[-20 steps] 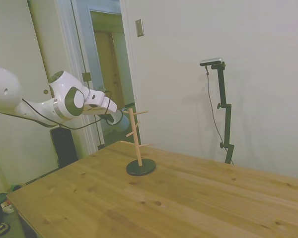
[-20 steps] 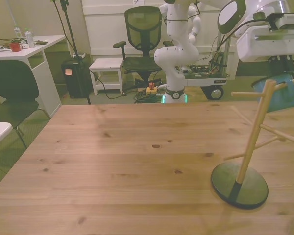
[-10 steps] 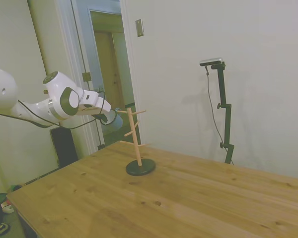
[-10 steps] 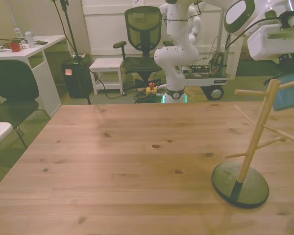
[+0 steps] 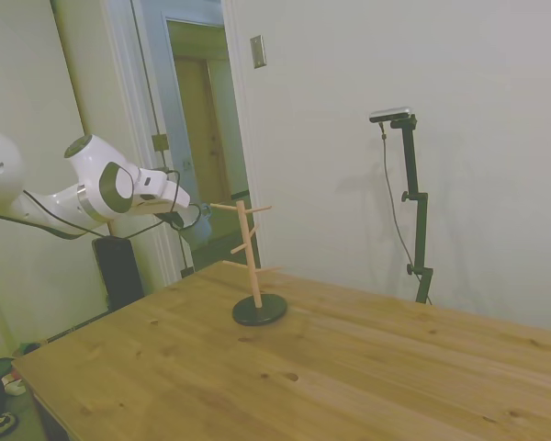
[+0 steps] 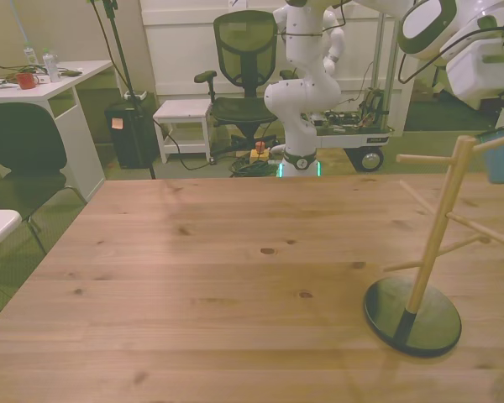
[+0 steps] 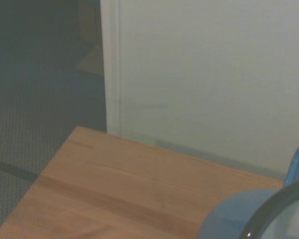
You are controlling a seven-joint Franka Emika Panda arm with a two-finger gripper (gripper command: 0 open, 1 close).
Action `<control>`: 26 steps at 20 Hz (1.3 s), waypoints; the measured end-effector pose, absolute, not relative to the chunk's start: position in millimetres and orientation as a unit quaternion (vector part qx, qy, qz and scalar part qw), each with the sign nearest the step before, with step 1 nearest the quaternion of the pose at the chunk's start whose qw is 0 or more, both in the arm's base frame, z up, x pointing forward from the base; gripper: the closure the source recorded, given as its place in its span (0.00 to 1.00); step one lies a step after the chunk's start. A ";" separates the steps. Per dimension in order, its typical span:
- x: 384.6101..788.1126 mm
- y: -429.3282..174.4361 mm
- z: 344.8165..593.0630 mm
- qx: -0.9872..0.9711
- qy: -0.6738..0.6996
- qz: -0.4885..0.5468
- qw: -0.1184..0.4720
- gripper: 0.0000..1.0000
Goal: Unload the mug
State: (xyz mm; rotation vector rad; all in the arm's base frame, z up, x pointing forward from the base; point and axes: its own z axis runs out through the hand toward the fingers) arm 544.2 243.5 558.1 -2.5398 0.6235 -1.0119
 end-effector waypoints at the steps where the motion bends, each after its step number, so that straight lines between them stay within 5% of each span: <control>1: 543.4 247.1 553.1 -0.897 0.218 -0.349 0.163 1.00; 7: 521.8 259.4 514.6 -0.928 0.230 -0.265 0.126 1.00; 16: 465.9 154.2 539.9 -0.946 0.275 -0.165 0.054 1.00; 26: 474.0 57.5 473.1 -0.934 0.331 -0.133 0.023 1.00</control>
